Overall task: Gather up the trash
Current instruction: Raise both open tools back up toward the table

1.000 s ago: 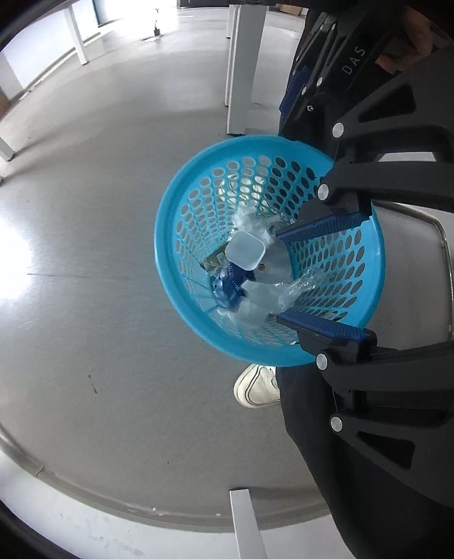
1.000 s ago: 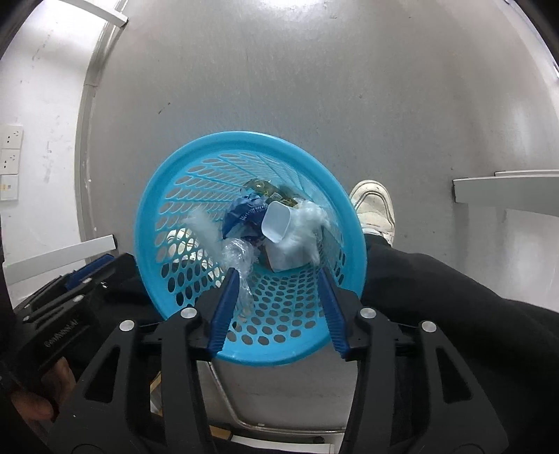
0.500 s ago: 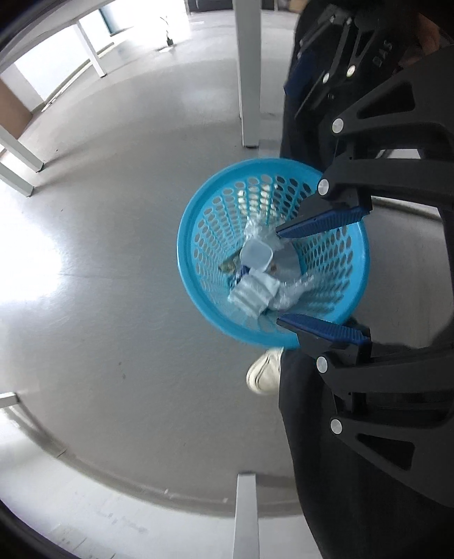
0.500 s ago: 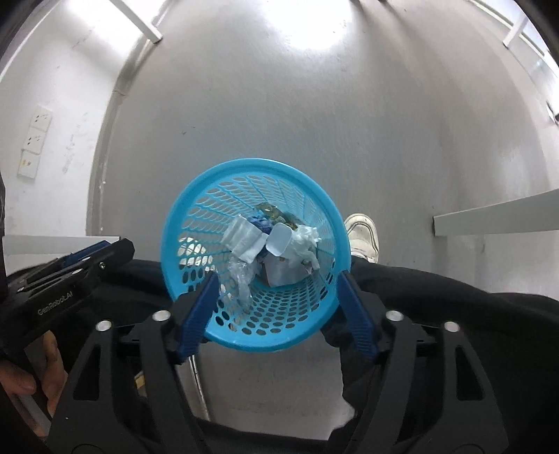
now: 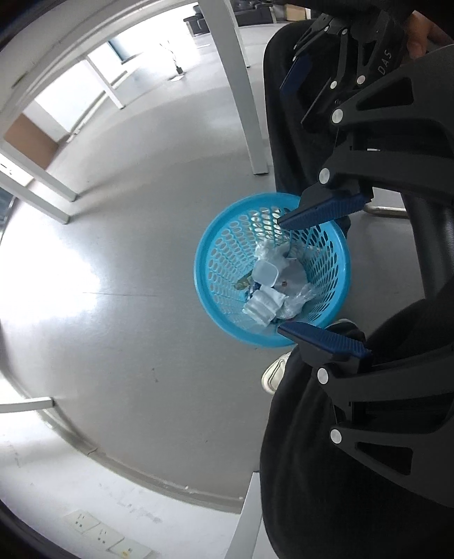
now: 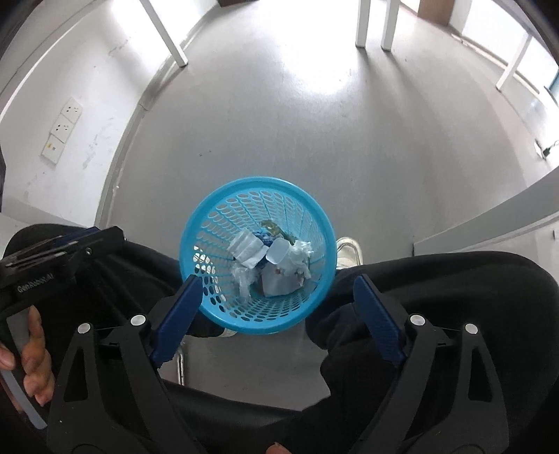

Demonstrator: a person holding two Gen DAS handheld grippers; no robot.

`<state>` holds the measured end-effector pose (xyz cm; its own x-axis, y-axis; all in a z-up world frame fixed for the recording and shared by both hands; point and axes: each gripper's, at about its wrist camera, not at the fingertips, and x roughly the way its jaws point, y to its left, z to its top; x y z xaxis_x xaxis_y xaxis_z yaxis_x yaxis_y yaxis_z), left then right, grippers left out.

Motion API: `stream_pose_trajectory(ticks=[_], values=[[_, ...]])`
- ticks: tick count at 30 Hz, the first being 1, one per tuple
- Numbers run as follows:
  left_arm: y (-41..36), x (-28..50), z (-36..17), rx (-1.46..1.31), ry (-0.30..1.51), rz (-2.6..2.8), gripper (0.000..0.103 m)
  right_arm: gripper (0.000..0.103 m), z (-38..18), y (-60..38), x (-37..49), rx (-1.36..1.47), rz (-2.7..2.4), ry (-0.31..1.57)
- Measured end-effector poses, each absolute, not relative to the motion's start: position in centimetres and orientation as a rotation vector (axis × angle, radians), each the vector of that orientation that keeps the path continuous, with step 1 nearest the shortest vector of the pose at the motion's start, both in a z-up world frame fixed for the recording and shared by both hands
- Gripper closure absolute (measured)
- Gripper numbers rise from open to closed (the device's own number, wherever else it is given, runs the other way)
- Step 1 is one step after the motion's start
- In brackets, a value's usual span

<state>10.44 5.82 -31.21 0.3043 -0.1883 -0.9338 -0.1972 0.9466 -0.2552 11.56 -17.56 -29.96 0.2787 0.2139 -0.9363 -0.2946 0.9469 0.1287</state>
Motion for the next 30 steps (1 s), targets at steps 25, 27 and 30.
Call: stream_pose_trajectory(ticks=[25,27,30], values=[[4.8,0.3,-14.9,-0.152,0.805,-0.005,0.006,0.009,-14.6,-22.3,4.0,-0.068,0.489,0.821],[5.2,0.2,-13.8,-0.17,0.791,-0.028,0.006,0.009,-12.6,-22.6,3.8,-0.051,0.502,0.774],[5.2,0.3,-11.9,-0.156,0.757,-0.062,0.006,0.009,-9.6,-22.9,3.3,-0.051,0.517,0.699]])
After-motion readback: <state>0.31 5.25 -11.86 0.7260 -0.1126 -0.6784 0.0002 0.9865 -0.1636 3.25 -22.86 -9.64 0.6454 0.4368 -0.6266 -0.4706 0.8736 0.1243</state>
